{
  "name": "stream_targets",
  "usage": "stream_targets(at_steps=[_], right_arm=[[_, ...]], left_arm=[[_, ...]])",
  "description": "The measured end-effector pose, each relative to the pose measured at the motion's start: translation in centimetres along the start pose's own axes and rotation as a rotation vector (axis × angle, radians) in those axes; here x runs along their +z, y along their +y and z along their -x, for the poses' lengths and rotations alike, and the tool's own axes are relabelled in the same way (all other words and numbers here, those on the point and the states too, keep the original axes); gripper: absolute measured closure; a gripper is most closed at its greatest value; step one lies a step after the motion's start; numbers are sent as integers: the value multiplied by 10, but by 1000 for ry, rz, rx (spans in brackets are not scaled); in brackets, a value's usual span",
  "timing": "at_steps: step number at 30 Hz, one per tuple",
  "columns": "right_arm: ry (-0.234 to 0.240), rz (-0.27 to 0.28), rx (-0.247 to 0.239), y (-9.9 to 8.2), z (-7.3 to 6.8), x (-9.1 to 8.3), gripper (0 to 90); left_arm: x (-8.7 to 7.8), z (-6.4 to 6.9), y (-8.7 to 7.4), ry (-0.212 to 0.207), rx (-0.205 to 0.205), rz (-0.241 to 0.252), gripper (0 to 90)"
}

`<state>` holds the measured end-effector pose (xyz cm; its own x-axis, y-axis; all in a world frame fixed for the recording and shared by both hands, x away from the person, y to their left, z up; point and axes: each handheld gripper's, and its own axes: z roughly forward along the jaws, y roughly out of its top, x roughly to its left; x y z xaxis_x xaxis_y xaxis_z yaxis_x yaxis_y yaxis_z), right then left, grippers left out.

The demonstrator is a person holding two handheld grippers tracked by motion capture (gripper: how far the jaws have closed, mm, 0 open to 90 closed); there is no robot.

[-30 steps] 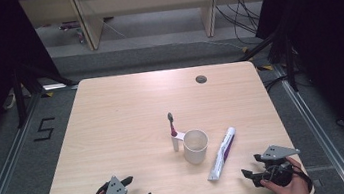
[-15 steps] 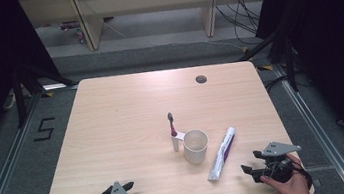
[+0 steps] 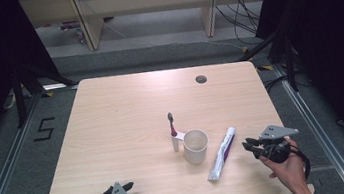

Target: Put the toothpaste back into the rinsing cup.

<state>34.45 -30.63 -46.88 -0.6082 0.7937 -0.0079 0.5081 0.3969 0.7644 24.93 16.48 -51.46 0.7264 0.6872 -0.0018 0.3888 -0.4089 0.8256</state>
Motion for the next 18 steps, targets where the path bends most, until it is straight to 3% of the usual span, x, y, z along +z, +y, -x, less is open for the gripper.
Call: stream_targets(at_steps=[1, 4, 5, 10, 13, 18], right_arm=[[4, -6, 19, 2, 0, 3, 806], [14, 4, -12, 15, 7, 14, 854], [21, -8, 10, 18, 6, 16, 855], [25, -8, -51, 33, 9, 33, 866], [32, -12, -54, 38, 9, 40, 867], [40, -66, -42, 51, 10, 63, 876]], left_arm=[[1, 1, 0, -1, -6, 6, 193], [1, 0, -1, -1, -5, 2, 194], [1, 0, -1, -2, -5, 2, 195], [0, -1, -1, -1, 14, -19, 196], [-1, -1, -1, 3, 12, -19, 197], [0, 0, -1, -1, 4, -10, 197]])
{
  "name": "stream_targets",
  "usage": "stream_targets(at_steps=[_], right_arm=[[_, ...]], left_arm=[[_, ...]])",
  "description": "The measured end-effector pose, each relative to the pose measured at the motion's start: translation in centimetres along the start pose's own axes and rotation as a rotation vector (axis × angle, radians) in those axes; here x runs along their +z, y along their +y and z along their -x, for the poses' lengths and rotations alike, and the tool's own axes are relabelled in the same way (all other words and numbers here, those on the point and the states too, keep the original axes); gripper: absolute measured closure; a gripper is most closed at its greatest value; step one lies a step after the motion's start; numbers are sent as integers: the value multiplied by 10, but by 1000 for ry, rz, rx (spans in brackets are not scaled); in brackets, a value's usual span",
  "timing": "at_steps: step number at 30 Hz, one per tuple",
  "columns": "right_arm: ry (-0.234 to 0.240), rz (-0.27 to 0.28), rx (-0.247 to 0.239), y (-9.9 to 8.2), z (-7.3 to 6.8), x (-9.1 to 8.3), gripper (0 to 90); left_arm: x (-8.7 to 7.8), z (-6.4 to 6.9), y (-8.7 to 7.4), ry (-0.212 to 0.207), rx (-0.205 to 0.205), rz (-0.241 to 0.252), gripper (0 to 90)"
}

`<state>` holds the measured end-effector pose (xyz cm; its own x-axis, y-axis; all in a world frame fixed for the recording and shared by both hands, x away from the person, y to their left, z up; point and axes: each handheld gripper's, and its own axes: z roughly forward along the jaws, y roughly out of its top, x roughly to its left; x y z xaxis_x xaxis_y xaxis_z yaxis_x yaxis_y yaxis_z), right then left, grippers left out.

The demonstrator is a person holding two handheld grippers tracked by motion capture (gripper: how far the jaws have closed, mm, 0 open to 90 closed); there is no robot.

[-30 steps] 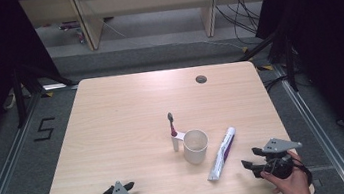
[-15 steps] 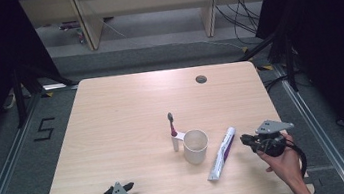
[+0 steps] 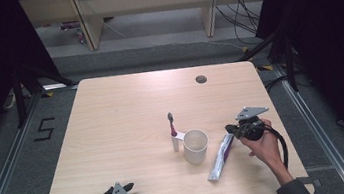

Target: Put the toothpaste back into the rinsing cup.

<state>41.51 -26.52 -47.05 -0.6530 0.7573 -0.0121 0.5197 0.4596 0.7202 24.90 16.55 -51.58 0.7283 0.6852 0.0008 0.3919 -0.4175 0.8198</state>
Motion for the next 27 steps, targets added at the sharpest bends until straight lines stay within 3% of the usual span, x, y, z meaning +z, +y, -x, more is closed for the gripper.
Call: stream_targets(at_steps=[3, 4, 5, 7, 10, 11, 15, 17, 19, 20, 21, 22, 23, 24, 25, 27], right_arm=[[5, -21, 9, 2, 1, 6, 876], [-9, -37, -32, 5, 3, 13, 876], [-11, -48, -38, 5, 4, 15, 876], [-9, -74, -24, 6, 5, 20, 876], [-22, -61, -16, 4, 7, 25, 876], [-13, -86, -5, 3, 9, 24, 876], [-27, -75, -22, -3, 14, 19, 876], [-17, -116, 43, -8, 9, 13, 876], [-15, -91, -17, -13, 12, 10, 876], [-10, -119, -4, -15, 10, 6, 876], [-17, -98, 0, -18, 9, 5, 875], [-13, -122, 8, -19, 8, 1, 875], [-13, -107, -25, -21, 9, 0, 876], [-13, -107, -25, -21, 9, 0, 876], [-4, -155, -5, -25, 4, -8, 875], [-13, -120, -50, -29, 4, -11, 875]], left_arm=[[0, -1, 0, 1, 11, -9, 197], [0, 0, 0, 0, 1, -1, 198], [0, 0, -1, -4, 7, -5, 198], [0, 0, 0, -1, 4, -3, 198], [0, -1, -1, -5, 10, -12, 198], [0, 1, -1, -1, 1, -3, 200], [0, 0, -1, 3, 4, -3, 201], [0, 1, -1, 5, -6, 9, 201], [0, 1, 0, 3, 2, 1, 201], [0, 1, -1, 5, 6, -2, 201], [0, 1, -1, 3, 8, -4, 201], [0, 1, -1, 5, 10, -5, 201], [-1, 0, 0, 11, 16, -5, 201], [-1, 0, 0, 11, 16, -5, 201], [-1, -1, 0, 12, 22, -12, 201], [-1, 0, -1, 12, 19, -8, 203]])
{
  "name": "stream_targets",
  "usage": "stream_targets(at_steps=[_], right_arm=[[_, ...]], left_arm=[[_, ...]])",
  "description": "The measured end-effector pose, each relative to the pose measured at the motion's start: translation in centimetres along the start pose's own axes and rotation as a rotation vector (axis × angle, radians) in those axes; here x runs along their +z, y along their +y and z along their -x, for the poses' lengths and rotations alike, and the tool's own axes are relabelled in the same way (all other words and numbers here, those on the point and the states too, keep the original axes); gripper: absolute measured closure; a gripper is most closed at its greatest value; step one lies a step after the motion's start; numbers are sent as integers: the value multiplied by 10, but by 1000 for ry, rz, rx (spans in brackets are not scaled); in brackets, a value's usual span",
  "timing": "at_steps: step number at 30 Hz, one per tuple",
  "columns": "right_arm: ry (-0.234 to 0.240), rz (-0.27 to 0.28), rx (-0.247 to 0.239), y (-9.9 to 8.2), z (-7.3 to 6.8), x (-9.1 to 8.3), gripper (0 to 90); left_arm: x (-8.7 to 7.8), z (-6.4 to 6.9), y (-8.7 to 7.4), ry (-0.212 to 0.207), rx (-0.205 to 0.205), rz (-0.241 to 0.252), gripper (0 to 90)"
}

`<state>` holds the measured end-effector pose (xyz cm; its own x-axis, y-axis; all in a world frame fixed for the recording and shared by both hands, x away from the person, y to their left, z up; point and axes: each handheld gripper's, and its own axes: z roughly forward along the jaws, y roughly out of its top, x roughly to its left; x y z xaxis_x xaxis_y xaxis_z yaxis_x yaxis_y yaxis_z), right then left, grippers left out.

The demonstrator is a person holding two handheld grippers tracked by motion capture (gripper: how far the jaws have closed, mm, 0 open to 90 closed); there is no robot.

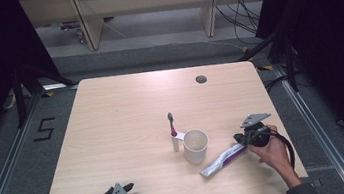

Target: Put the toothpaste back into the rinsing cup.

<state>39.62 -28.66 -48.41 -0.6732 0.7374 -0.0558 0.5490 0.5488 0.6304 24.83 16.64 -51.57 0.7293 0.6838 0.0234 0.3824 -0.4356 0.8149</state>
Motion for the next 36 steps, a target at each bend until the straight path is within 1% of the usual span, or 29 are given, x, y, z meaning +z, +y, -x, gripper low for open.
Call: stream_targets(at_steps=[1, 3, 6, 7, 8, 9, 10, 11, 12, 13, 14, 15, 16, 17, 18, 19, 20, 22, 23, 24, 27, 28, 29, 30, 31, 32, 33, 35, 36], right_arm=[[0, 7, -5, -3, -1, -2, 874], [5, -6, 9, -8, -4, -8, 873], [6, -8, 12, -15, -5, -14, 872], [7, -6, 13, -18, -5, -16, 872], [7, -6, 13, -18, -5, -16, 872], [7, -8, 28, -23, -7, -19, 872], [7, -7, 9, -25, -7, -21, 871], [12, -25, 49, -28, -11, -23, 870], [18, -41, 65, -30, -12, -26, 867], [9, -14, 29, -32, -11, -26, 865], [6, -8, 15, -34, -11, -27, 865], [17, -22, 3, -36, -11, -30, 865], [17, -22, 3, -36, -11, -30, 865], [3, -4, 1, -38, -12, -31, 865], [10, -12, 20, -43, -15, -33, 865], [26, -50, 63, -45, -19, -37, 863], [26, -50, 63, -45, -19, -37, 863], [21, -19, 28, -49, -19, -38, 861], [26, -34, 36, -52, -20, -40, 861], [31, -25, 37, -55, -23, -42, 859], [35, -38, 38, -57, -26, -45, 858], [41, -49, 0, -60, -26, -47, 857], [30, -25, -10, -61, -27, -46, 857], [30, -25, -10, -61, -27, -46, 857], [30, -37, 3, -62, -28, -47, 857], [41, -56, -7, -62, -28, -48, 856], [31, -41, -4, -63, -29, -47, 855], [47, -48, -1, -64, -28, -48, 844], [41, -32, 3, -64, -28, -48, 832]], left_arm=[[0, 1, 0, -4, -12, 13, 204], [0, 0, 0, 0, 2, -1, 204], [1, 2, 0, -11, -14, 21, 206], [-1, 0, 0, -4, 3, -1, 207], [-1, 0, 1, -3, 8, -3, 207], [0, 1, 0, -12, -8, 13, 208], [-1, 0, 0, -4, 5, -2, 208], [-1, 1, 0, -8, -4, 5, 209], [0, 1, 0, -6, -11, 11, 209], [1, 1, 0, -8, -22, 22, 209], [1, 1, 0, -8, -22, 22, 209], [1, 2, 0, -10, -23, 19, 209], [0, 1, 0, -11, -4, 6, 209], [-1, 1, 0, -8, -4, 5, 209], [-1, 1, 0, -8, -5, 6, 209], [0, 1, 0, -13, -7, 9, 210], [0, 1, 0, -13, -7, 9, 209], [-1, 1, 0, -5, -5, 5, 210], [-1, 1, 0, -8, -5, 4, 209], [1, 2, 0, -10, -24, 26, 210], [-1, 1, 0, -7, -3, 6, 210], [-1, 1, 0, -6, -7, 5, 210], [0, 2, 0, -8, -20, 17, 210], [1, 2, 0, -8, -24, 19, 210], [0, 2, 0, -7, -12, 8, 210], [-1, 0, 0, -4, 9, -2, 210], [0, 2, 0, -11, -18, 14, 210], [0, 1, 0, -11, -9, 2, 210], [0, 1, 0, -11, -9, 2, 210]])
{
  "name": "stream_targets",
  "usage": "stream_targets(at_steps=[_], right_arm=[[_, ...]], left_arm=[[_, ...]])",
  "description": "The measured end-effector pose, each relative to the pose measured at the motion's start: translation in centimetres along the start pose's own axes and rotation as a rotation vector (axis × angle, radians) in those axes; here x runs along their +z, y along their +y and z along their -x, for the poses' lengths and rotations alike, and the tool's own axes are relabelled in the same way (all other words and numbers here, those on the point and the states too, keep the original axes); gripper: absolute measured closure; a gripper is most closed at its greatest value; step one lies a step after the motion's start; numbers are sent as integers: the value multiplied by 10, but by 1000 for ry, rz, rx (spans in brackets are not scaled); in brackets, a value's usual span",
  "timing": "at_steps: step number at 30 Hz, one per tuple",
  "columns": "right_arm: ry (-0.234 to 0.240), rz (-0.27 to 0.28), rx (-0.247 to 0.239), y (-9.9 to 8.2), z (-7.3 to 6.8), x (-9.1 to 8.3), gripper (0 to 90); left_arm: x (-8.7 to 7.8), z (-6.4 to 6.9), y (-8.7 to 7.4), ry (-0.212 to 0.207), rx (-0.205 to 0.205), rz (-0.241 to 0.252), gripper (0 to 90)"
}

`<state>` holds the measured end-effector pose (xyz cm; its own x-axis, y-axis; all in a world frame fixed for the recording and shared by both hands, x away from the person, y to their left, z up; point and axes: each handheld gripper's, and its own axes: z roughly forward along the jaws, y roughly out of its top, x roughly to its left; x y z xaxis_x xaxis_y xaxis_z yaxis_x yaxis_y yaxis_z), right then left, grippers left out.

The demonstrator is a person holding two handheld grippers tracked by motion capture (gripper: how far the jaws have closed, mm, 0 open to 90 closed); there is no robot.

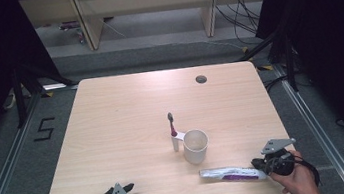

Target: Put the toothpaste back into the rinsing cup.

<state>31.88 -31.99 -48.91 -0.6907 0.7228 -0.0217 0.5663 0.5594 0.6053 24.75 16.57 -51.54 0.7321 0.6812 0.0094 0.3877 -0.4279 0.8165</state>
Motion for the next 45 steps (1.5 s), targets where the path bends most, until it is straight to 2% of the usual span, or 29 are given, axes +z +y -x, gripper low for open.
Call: stream_targets(at_steps=[1, 4, 5, 6, 7, 8, 9, 10, 11, 13, 14, 15, 17, 19, 20, 21, 22, 26, 27, 29, 30, 31, 32, 33, 34, 38, 40, 42, 45], right_arm=[[-1, -7, 24, 1, -1, -2, 819], [-10, -9, 28, 2, -2, -5, 791], [-5, -2, 21, 4, -2, -9, 735], [-2, 11, -15, 6, -1, -9, 697], [-2, 11, -15, 6, -1, -9, 697], [-8, 31, -41, 9, -3, -11, 613], [5, 27, -36, 11, -4, -11, 573], [5, 27, -36, 11, -4, -11, 573], [16, 22, -57, 15, -7, -13, 505], [28, 26, -87, 19, -10, -13, 464], [31, -4, -87, 21, -13, -16, 439], [43, -4, -99, 23, -15, -14, 433], [46, -25, -138, 27, -18, -12, 401], [64, -65, -142, 32, -22, -11, 380], [61, -62, -166, 34, -23, -8, 368], [61, -94, -151, 36, -26, -7, 353], [63, -106, -177, 39, -26, -4, 338], [56, -149, -219, 45, -32, 0, 325], [78, -182, -262, 49, -34, 6, 332], [97, -205, -284, 53, -37, 11, 355], [97, -205, -284, 53, -37, 11, 355], [97, -233, -282, 55, -41, 15, 372], [105, -242, -307, 56, -41, 17, 379], [104, -258, -300, 56, -43, 19, 392], [108, -273, -296, 57, -45, 19, 407], [132, -293, -338, 59, -49, 25, 456], [145, -304, -347, 60, -50, 27, 480], [149, -324, -338, 61, -52, 28, 501], [154, -340, -374, 63, -52, 29, 513]], left_arm=[[0, 0, -1, 0, 0, 9, 210], [1, 1, 0, -1, -14, 17, 211], [0, 0, 0, 7, -3, -1, 211], [0, 0, -1, -1, 3, -1, 211], [0, 0, -1, -1, 3, -1, 211], [1, 1, -1, 3, -19, 17, 211], [1, 1, 0, 3, -23, 19, 211], [1, -1, 0, 7, -6, -2, 211], [1, 0, -1, 9, -4, 0, 211], [0, 0, -1, 8, -2, -1, 211], [1, 0, -1, 3, -19, 7, 211], [1, -1, -1, 3, -4, -8, 211], [0, -1, -1, 3, -6, -7, 211], [1, -2, -1, 5, -7, 0, 210], [1, -2, -1, 11, 1, -11, 210], [0, -1, -1, 3, -3, -10, 210], [0, -1, -1, 3, -6, -8, 210], [1, -1, -2, 7, -7, -5, 209], [0, -1, -1, 2, -3, -10, 209], [0, -1, -1, 4, -7, -5, 208], [0, -1, -1, 4, -7, -6, 208], [0, -1, -1, 4, -5, -8, 208], [1, 0, -2, 4, -15, 3, 208], [1, 0, -1, 4, -17, 4, 208], [0, -1, -1, 3, -1, -9, 208], [1, 0, -2, 2, -16, 5, 208], [0, -1, -1, 4, -3, -9, 208], [1, 1, -2, 4, -16, 6, 208], [1, 0, -1, 4, -19, 6, 208]])
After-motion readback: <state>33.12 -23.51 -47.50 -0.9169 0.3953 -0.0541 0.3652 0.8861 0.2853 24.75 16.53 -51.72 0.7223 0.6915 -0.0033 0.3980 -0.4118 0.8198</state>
